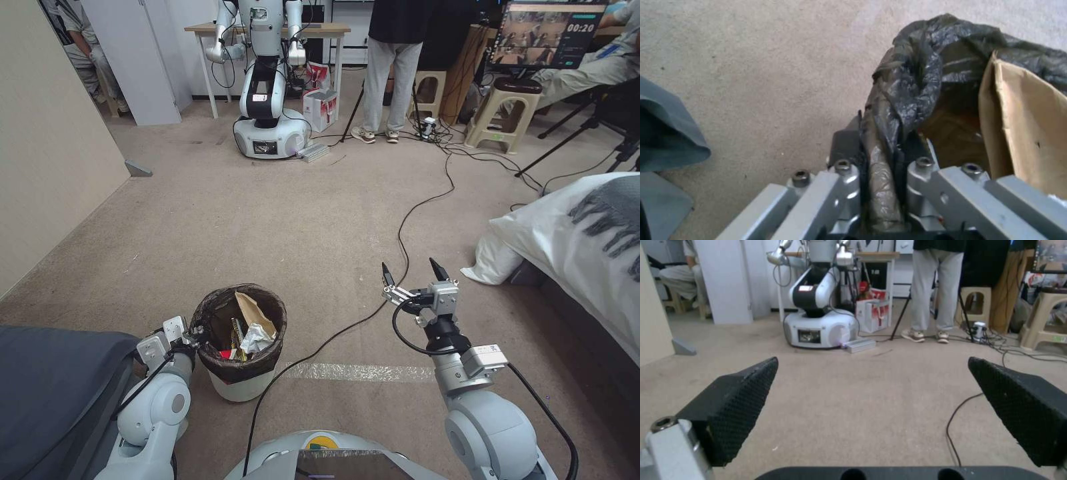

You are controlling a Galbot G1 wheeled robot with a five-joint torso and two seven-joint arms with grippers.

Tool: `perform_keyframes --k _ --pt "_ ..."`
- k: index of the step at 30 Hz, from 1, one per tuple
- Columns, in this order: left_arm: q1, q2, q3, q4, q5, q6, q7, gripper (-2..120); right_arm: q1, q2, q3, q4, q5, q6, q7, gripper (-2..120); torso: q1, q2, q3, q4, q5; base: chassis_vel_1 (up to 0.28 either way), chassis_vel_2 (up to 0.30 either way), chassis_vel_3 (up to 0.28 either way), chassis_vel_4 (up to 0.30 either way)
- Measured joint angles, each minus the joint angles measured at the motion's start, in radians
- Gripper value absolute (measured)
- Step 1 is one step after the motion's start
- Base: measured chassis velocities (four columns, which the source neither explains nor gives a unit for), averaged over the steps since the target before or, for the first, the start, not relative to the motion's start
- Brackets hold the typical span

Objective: Pick up the trash bin, then pick up the garbage from the floor and place it into the trash bin.

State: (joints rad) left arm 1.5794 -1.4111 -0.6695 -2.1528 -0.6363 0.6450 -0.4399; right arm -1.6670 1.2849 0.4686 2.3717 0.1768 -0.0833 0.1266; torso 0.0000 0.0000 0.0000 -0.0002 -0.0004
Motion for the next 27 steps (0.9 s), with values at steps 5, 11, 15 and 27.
perform_keyframes --k 5,11,15,27 --pt "0.006 0.002 0.006 -0.012 0.032 0.007 0.004 30 0.009 -0.001 -0.004 0.000 0.003 -0.004 0.000 100 0.000 0.000 0.000 -0.0002 -0.0009 0.000 0.000 0.000 0.000" --pt "0.009 0.005 0.004 -0.037 0.087 0.005 0.007 54 0.007 -0.003 -0.002 0.002 0.006 -0.006 0.000 100 0.000 0.000 0.000 0.0001 0.0003 0.000 0.000 0.000 0.000" --pt "0.012 0.007 0.006 -0.053 0.098 0.004 0.006 65 0.007 -0.005 -0.001 0.003 0.007 -0.006 0.001 100 0.000 0.000 0.000 0.0001 0.0002 0.000 0.000 0.000 0.000" --pt "0.035 0.032 -0.009 -0.138 0.148 -0.012 0.032 100 0.007 0.001 0.003 0.008 0.010 -0.007 0.003 100 0.000 0.000 0.000 0.0002 0.0003 0.000 0.000 0.000 0.000"
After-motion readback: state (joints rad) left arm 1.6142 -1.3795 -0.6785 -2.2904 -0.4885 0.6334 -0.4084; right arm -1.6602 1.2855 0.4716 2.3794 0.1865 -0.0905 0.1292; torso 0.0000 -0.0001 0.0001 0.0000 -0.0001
